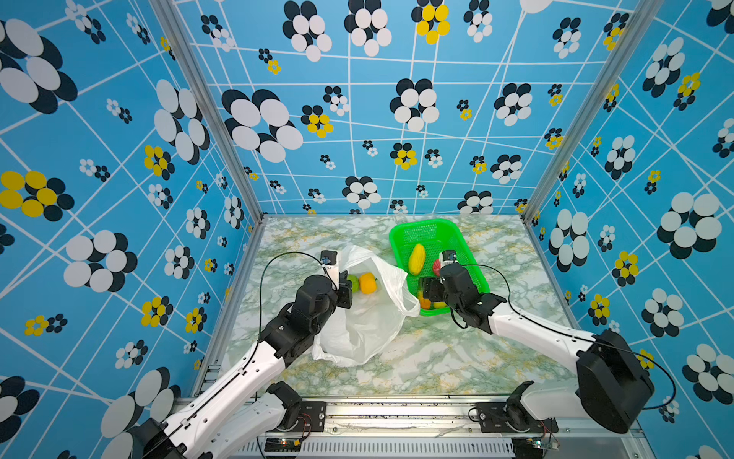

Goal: Untie the knot of the plastic bag and take out the fruit
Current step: 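Lower the green cucumber into the green basket and open the right gripper, then move the right gripper back into the bag toward the green pepper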

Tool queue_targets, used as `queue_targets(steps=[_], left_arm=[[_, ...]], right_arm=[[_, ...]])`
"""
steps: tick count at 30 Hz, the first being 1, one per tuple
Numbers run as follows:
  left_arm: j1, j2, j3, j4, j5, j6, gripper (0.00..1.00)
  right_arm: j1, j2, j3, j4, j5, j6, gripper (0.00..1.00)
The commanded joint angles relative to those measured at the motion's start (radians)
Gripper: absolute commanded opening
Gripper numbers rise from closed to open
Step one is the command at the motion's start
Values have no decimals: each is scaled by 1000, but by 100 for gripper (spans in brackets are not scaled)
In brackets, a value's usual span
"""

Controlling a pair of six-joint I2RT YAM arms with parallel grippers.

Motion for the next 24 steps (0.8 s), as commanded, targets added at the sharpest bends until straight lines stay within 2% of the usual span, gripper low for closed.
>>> queue_targets(steps=[1, 5, 8, 12, 16, 24], left_arm=[[13, 11, 9, -1, -13, 20, 0], [15, 26, 22, 10, 7, 24, 0], [17, 47, 32, 15, 9, 26, 0], [17, 90, 52, 7, 49, 22, 0], [17, 130, 96, -24, 86, 19, 0], [14, 136, 132, -67, 104, 17, 0]], right_arm=[[45, -114, -43, 54, -8, -52, 79], [168, -280, -106, 116, 6, -140, 72], [279, -386, -178, 229, -14, -210, 66], [430, -427, -230, 344, 7, -284, 61], [503, -326, -201, 393, -5, -290, 57], [530, 66, -9, 386, 55, -203, 42]])
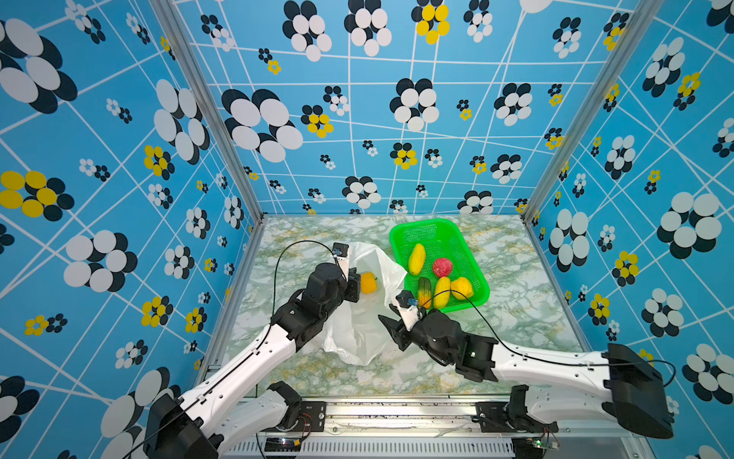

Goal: Untie the knot of the plastic bag and take out the fruit
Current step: 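Move the right gripper back into the bag toward the green pepper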

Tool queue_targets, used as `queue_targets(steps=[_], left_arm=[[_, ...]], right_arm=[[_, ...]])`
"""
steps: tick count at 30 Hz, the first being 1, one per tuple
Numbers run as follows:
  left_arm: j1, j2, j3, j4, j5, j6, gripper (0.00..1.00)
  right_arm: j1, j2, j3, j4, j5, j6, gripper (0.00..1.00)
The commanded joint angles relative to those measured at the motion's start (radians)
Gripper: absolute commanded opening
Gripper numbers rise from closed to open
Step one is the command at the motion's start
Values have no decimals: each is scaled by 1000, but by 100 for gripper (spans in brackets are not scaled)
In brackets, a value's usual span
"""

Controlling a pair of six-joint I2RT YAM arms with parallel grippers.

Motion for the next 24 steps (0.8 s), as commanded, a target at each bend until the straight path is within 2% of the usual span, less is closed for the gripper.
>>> queue_targets(steps=[1, 7, 10, 18, 24], left_arm=[[4, -5, 38, -41, 25, 11, 0], [4, -27, 28, -43, 17, 13, 0], [4, -35, 24, -42, 22, 12, 0], [3, -48, 24, -46, 39, 9, 0], [4, -66, 12, -40, 42, 5, 0]], right_arm=[[4, 110, 85, 32, 60, 54, 42], [4, 287, 198, 21, 91, 104, 42], [1, 375, 281, -52, 160, 156, 42], [-36, 559, 447, -206, 247, 265, 45], [-101, 659, 525, -244, 222, 319, 50]])
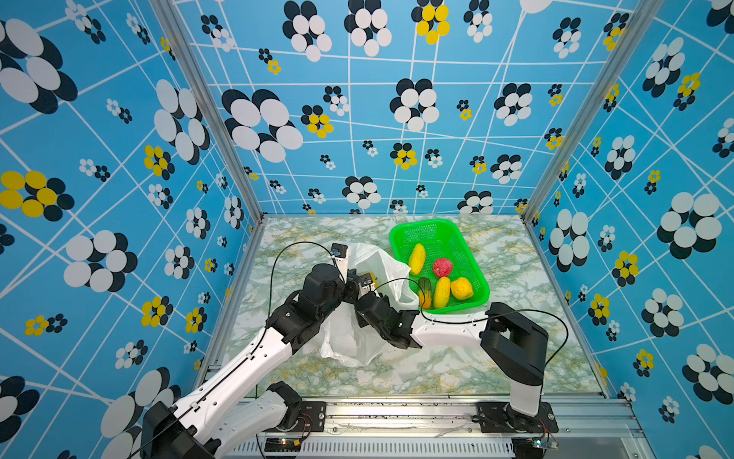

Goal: Untie the knot of the plastic bag and take out the fruit
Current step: 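Move the right gripper back into the bag toward the green pepper, then lower the open right gripper onto the yellow mango beside the green pepper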

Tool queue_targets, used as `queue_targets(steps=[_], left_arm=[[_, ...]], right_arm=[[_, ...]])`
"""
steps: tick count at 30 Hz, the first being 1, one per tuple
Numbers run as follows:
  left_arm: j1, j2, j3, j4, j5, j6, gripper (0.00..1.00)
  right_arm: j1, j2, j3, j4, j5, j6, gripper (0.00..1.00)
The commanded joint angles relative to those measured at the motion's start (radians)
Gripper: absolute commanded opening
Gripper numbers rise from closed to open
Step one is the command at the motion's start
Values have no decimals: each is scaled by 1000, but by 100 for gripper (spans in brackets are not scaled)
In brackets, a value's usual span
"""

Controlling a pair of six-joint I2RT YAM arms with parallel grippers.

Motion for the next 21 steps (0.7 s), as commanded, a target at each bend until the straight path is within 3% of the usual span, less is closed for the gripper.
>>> queue_targets(steps=[1, 8, 10, 21], left_arm=[[4, -24, 6, -5, 15, 4, 0], [4, -16, 11, -5, 18, 9, 0], [4, -13, 12, -7, 16, 10, 0], [4, -12, 9, 2, 12, 14, 0]], right_arm=[[-24, 56, 59, -58, 34, 48, 50], [-84, 180, 198, -120, 16, 67, 58], [-92, 207, 228, -121, 20, 58, 65], [-123, 310, 347, -198, 78, 30, 85]])
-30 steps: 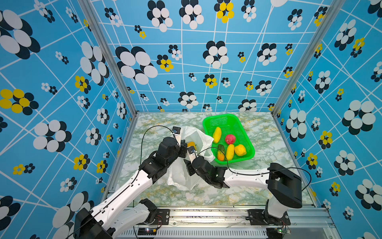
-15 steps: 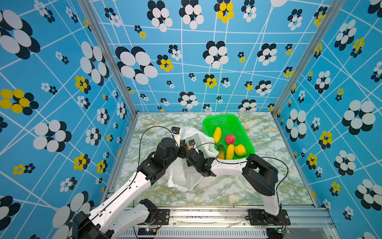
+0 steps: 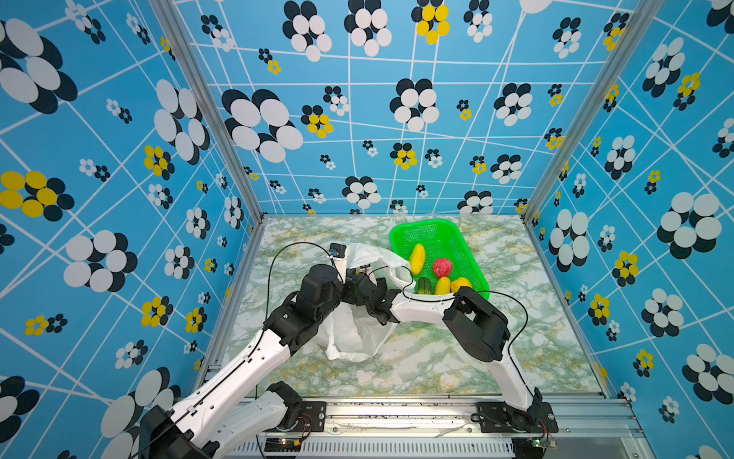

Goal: Untie the knot of the plastic bag and take out the fruit
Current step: 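Lower the open right gripper onto the yellow mango beside the green pepper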

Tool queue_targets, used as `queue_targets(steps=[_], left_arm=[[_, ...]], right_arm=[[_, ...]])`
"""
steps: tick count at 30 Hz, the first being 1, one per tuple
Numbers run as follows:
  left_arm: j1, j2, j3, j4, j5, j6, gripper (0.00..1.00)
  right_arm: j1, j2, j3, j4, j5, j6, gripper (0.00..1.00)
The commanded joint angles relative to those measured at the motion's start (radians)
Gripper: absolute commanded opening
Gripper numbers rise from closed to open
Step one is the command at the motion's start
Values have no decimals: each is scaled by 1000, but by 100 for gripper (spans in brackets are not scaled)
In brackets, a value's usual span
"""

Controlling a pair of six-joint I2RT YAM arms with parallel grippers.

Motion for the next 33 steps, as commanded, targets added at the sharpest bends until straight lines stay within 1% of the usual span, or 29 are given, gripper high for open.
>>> queue_targets(steps=[1, 4, 8, 10, 14, 16, 18, 21, 25, 27, 29, 33], left_arm=[[4, 0, 9, 2, 9, 14, 0], [4, 2, 8, 5, 9, 14, 0], [4, 9, 8, 7, 12, 13, 0], [4, 12, 9, 7, 14, 12, 0], [4, 11, 9, 5, 15, 12, 0], [4, 10, 7, 5, 16, 12, 0], [4, 8, 8, 5, 15, 12, 0], [4, 5, 9, 4, 15, 13, 0], [4, 3, 8, 0, 9, 15, 0], [3, 3, 8, -1, 6, 16, 0], [4, 6, 8, 1, 2, 19, 0], [5, 21, 8, 1, -6, 23, 0]], right_arm=[[-14, 34, 38, -52, 42, -17, 87], [-22, 67, 86, -89, 62, -19, 88], [-34, 135, 201, -173, 67, -4, 81], [-39, 163, 236, -187, 68, -7, 80], [-40, 196, 278, -181, 68, -27, 82], [-42, 197, 272, -141, 68, -50, 85], [-40, 198, 263, -99, 67, -73, 85], [-41, 201, 267, -76, 66, -95, 73], [-40, 185, 243, -52, 58, -112, 48], [-40, 162, 211, -37, 61, -117, 39], [-40, 122, 161, -7, 50, -121, 36], [-35, -10, -9, 61, 24, -106, 35]])
